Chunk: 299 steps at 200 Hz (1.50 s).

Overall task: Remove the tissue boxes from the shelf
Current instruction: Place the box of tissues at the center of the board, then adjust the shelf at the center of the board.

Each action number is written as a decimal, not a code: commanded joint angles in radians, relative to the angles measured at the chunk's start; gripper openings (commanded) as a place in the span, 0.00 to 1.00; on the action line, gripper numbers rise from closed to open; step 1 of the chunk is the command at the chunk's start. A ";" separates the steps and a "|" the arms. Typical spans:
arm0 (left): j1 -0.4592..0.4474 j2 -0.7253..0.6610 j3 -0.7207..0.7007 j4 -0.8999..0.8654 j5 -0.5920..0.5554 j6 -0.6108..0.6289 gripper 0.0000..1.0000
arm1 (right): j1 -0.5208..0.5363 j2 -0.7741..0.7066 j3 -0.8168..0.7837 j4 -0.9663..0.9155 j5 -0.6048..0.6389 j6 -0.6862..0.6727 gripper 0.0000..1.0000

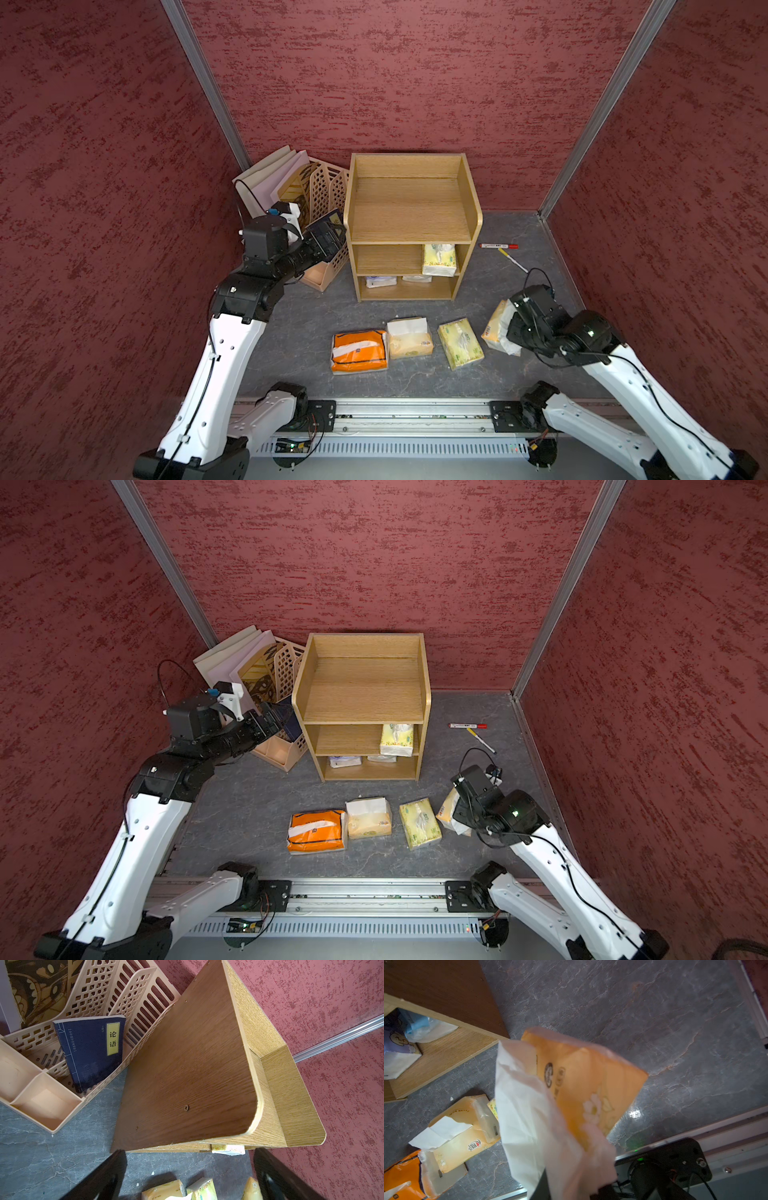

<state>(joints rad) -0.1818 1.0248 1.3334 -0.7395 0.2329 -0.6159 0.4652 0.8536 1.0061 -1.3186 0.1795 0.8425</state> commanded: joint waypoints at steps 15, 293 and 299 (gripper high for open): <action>-0.005 0.004 0.025 0.017 -0.026 0.008 1.00 | -0.269 0.091 -0.010 0.153 -0.265 -0.360 0.00; 0.007 -0.032 0.030 0.004 -0.103 0.075 1.00 | -0.366 0.386 0.137 0.061 -0.037 -0.405 0.70; 0.012 -0.042 0.025 0.000 -0.105 0.078 1.00 | -0.366 0.386 0.145 0.052 -0.016 -0.395 0.71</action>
<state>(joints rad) -0.1795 1.0275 1.3777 -0.7261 0.1593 -0.5713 0.1070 1.2583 1.0950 -1.1645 0.0010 0.3798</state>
